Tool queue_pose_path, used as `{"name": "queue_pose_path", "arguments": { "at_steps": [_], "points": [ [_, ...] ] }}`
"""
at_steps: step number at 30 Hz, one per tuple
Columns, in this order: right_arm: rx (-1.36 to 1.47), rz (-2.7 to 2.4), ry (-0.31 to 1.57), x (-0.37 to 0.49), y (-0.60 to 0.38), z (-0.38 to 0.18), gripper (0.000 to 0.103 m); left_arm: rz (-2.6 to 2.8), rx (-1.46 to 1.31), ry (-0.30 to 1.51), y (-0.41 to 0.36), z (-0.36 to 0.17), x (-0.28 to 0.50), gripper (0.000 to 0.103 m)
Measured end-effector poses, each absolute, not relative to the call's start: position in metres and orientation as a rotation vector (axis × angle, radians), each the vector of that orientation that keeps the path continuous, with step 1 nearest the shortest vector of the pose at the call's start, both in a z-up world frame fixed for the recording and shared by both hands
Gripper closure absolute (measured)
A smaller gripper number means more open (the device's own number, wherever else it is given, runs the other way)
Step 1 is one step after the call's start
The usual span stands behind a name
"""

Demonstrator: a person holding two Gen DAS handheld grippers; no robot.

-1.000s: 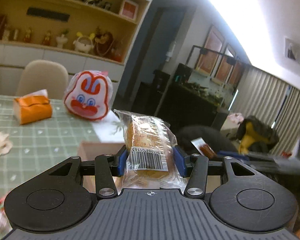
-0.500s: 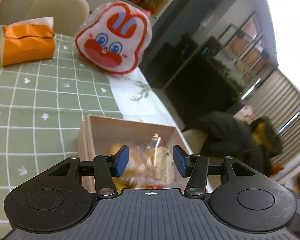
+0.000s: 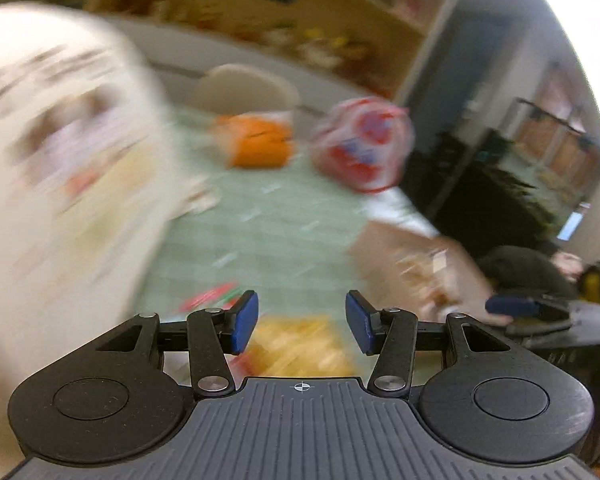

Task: Organize snacks
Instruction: 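Grasp the small clear-wrapped cake with the left gripper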

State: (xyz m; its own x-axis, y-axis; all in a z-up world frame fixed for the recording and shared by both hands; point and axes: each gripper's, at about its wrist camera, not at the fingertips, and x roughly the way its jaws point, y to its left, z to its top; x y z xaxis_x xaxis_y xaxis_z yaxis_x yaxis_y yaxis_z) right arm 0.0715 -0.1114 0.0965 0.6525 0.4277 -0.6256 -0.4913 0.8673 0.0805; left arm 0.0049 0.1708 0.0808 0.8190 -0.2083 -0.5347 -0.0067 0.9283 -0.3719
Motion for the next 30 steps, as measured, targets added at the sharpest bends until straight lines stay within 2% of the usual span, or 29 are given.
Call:
{"name": "queue_pose_path", "arguments": {
  "at_steps": [6, 11, 17, 26, 27, 30],
  "points": [
    [-0.148, 0.679, 0.749, 0.043, -0.037, 0.056, 0.01, -0.014, -0.447, 0.638, 0.211, 0.049, -0.058, 0.049],
    [-0.213, 0.681, 0.736, 0.025, -0.018, 0.047, 0.01, -0.065, -0.435, 0.696, 0.204, 0.025, -0.06, 0.049],
    [-0.185, 0.66, 0.719, 0.052, -0.02, 0.065, 0.01, -0.247, -0.446, 0.753, 0.164, 0.004, -0.043, 0.049],
    [-0.272, 0.608, 0.768, 0.109, 0.046, 0.037, 0.01, -0.217, -0.47, 0.725, 0.164, 0.006, -0.041, 0.049],
    [-0.252, 0.608, 0.806, 0.115, 0.046, 0.033, 0.011, -0.195, -0.477, 0.713, 0.171, 0.008, -0.046, 0.049],
    [-0.218, 0.637, 0.855, 0.109, 0.032, 0.024, 0.022, -0.114, -0.512, 0.673, 0.194, 0.011, -0.042, 0.049]
  ]
}}
